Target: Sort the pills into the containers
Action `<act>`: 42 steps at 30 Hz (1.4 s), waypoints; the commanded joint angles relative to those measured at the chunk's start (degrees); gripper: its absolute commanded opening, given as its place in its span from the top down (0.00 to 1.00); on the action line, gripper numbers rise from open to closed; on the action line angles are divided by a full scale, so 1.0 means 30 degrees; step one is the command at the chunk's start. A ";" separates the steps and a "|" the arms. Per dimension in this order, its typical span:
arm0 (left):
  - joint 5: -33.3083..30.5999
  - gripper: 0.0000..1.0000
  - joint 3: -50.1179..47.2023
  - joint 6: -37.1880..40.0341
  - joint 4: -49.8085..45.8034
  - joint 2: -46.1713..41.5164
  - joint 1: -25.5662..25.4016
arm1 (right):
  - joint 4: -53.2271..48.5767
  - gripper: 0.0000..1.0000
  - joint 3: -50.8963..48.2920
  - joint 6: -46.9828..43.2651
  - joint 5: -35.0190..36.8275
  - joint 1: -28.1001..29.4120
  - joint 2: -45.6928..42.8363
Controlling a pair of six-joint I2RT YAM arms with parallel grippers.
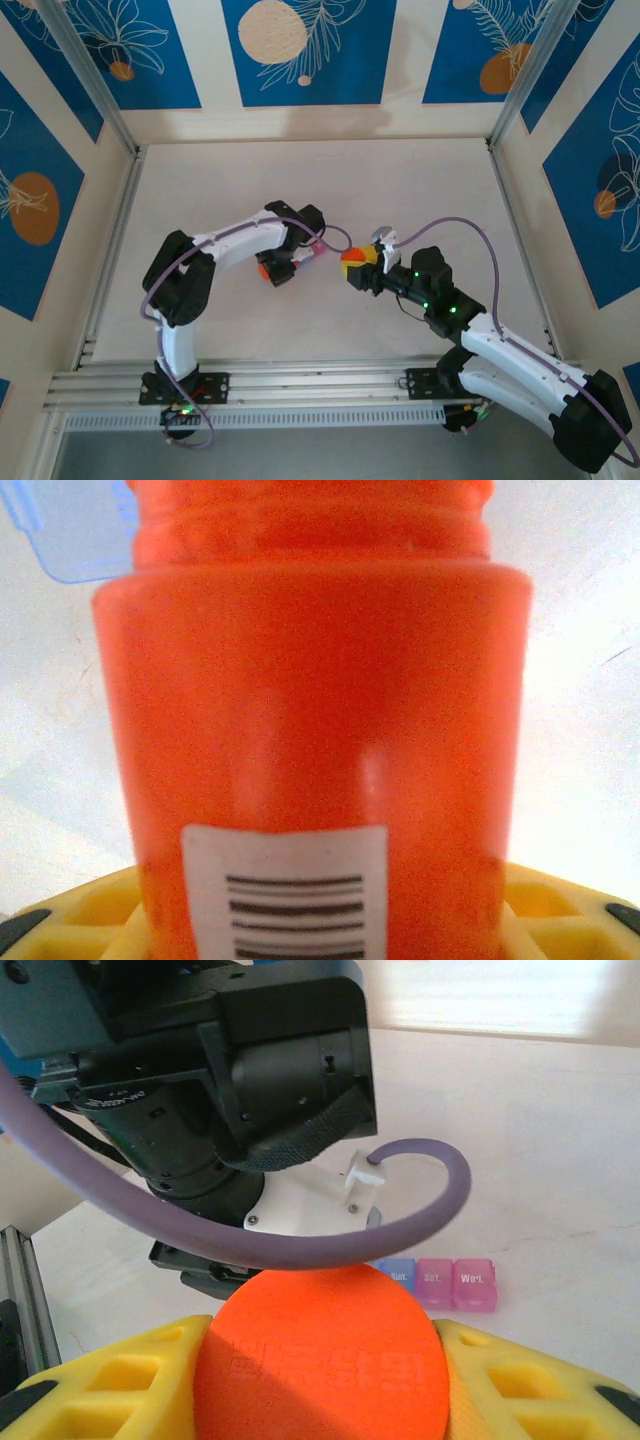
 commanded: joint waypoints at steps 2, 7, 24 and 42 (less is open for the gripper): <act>0.0394 1.00 -0.1134 -0.0694 0.1875 -0.1520 0.0171 | 0.0626 1.00 -0.0102 -0.0467 0.0223 0.0203 0.0342; 0.0813 1.00 -0.3088 -0.1405 0.4482 -0.3174 0.0186 | 0.0859 1.00 -0.0178 -0.0711 0.0340 0.0290 0.0720; 0.5599 1.00 -1.6466 -0.2969 2.3533 -1.8126 -0.0097 | 0.2454 1.00 -0.0761 -0.1339 0.0985 0.0063 0.2184; 0.2423 1.00 -2.0447 -0.3246 2.9756 -2.5138 -0.1177 | 0.2647 1.00 -0.0525 -0.1217 0.0399 -0.0147 0.3240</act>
